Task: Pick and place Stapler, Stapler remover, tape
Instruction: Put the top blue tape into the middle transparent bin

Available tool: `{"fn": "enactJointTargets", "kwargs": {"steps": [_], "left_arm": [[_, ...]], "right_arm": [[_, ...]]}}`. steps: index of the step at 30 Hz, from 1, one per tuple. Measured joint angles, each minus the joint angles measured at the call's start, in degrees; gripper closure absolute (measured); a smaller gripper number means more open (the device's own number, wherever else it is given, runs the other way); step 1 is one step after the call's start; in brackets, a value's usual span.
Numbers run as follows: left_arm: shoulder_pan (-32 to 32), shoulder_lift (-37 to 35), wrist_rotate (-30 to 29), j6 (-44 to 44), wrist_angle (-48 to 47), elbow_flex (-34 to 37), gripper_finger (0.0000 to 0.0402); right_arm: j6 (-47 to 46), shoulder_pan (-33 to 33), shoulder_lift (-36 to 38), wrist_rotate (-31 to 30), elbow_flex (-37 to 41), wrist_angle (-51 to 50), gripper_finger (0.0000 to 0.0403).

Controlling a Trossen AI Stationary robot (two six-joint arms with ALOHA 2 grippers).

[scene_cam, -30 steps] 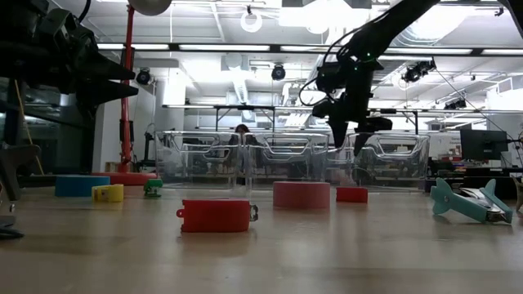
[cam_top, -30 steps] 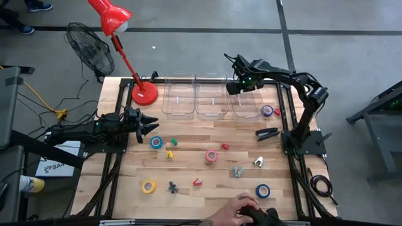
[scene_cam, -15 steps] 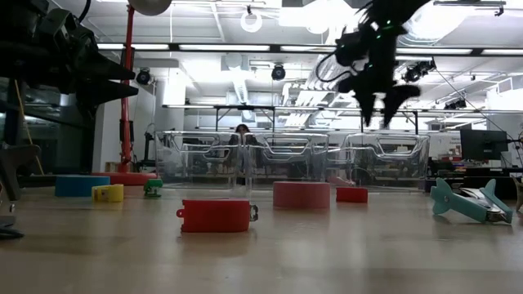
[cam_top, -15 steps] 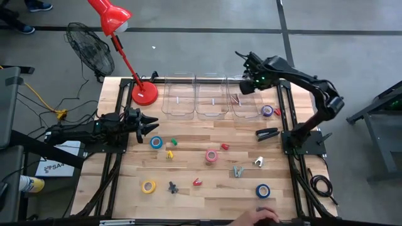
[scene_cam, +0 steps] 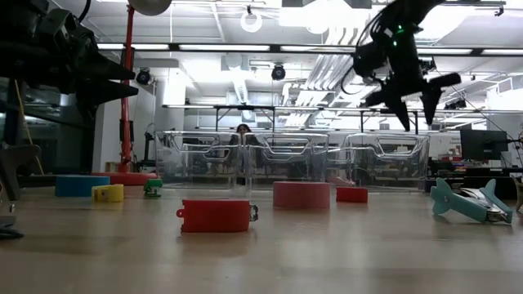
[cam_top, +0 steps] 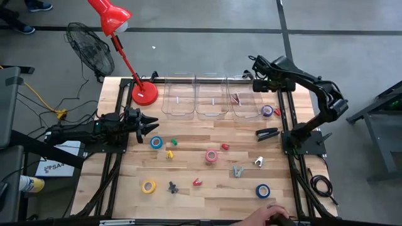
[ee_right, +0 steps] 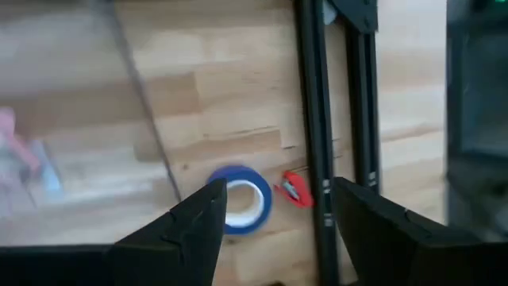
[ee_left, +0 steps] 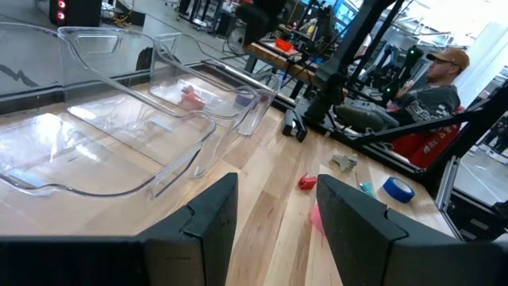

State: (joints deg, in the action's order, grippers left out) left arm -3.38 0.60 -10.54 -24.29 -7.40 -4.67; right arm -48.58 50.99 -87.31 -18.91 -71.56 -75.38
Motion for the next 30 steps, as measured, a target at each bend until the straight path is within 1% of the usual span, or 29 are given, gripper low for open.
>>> {"fn": "enactJointTargets", "kwargs": {"steps": [4, 8, 11, 15, 18, 21, 25, 30], "left_arm": [[0.00, 0.00, 0.02, 0.00, 0.00, 0.00, 0.0231], [0.00, 0.00, 0.02, 0.00, 0.00, 0.00, 0.0231], [0.02, 0.00, 0.02, 0.01, 0.00, 0.00, 0.0231], [0.00, 0.00, 0.00, 0.00, 0.00, 0.00, 0.0231], [0.02, 0.02, 0.02, 0.02, 0.00, 0.00, 0.0231], [0.00, 0.00, 0.01, 0.00, 0.00, 0.00, 0.0231], [0.01, 0.00, 0.01, 0.00, 0.00, 0.00, 0.0231], [0.00, 0.00, 0.02, 0.00, 0.00, 0.00, 0.0231]], "right_arm": [[-11.03, 1.64, 0.71, 0.16, 5.20, 5.64, 0.0183], [-25.21, 2.69, 3.95, 0.41, 11.61, 11.18, 0.0183], [-33.31, 3.06, 7.23, 1.79, 17.54, 16.85, 0.0183], [-41.55, 3.12, 10.43, 5.39, 25.24, 25.31, 0.0183], [-45.46, 3.10, 11.17, 8.39, 29.61, 31.70, 0.0183], [-48.89, 3.08, 11.15, 10.18, 32.62, 35.55, 0.0183], [-52.50, 3.13, 11.15, 9.40, 34.28, 36.71, 0.0183], [-53.04, 3.82, 10.58, 8.03, 34.37, 38.10, 0.0183]]}}
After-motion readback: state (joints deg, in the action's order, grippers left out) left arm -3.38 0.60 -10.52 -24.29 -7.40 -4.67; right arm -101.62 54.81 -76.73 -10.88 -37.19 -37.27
